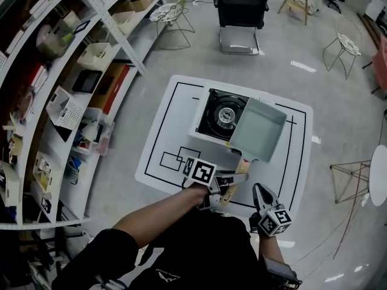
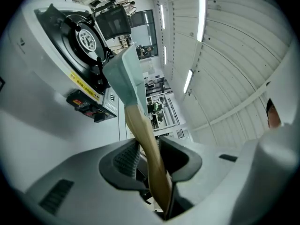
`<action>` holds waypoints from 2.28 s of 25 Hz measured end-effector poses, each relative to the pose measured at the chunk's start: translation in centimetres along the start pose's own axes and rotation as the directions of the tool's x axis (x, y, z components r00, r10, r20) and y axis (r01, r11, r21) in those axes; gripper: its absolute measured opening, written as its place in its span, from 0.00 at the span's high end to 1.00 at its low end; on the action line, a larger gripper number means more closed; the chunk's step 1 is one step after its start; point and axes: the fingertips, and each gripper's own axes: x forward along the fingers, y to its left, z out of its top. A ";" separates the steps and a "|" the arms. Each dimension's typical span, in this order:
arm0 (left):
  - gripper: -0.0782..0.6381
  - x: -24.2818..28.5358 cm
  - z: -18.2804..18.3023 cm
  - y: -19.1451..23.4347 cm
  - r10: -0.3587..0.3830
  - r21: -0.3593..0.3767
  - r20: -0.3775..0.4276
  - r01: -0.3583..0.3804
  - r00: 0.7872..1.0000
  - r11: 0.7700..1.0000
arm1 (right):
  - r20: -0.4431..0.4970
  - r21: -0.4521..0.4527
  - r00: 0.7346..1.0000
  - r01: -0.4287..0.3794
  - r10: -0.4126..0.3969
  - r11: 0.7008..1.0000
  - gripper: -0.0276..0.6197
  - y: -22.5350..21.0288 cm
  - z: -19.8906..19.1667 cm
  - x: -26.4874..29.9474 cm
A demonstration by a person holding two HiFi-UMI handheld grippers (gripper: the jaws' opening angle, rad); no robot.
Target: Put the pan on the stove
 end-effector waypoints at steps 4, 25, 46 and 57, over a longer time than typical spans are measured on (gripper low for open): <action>0.71 -2.1 0.8 0.4 0.008 0.001 0.013 -0.008 1.000 1.000 | 0.006 0.001 1.000 -0.017 0.017 1.000 0.92 1.3 0.4 2.1; 0.70 -6.9 7.3 5.5 0.049 -0.019 0.116 -0.047 0.992 0.999 | -0.010 -0.023 0.999 0.032 -0.032 0.999 0.92 4.7 0.3 5.3; 0.69 -7.7 8.6 5.8 -0.023 -0.066 0.140 0.032 0.990 0.997 | 0.010 -0.047 0.998 0.065 -0.065 0.997 0.92 5.7 0.7 7.9; 0.52 -8.3 7.9 4.2 -0.033 -0.037 0.141 0.039 0.989 0.999 | 0.013 -0.036 0.996 0.093 -0.092 0.995 0.92 6.0 1.0 6.3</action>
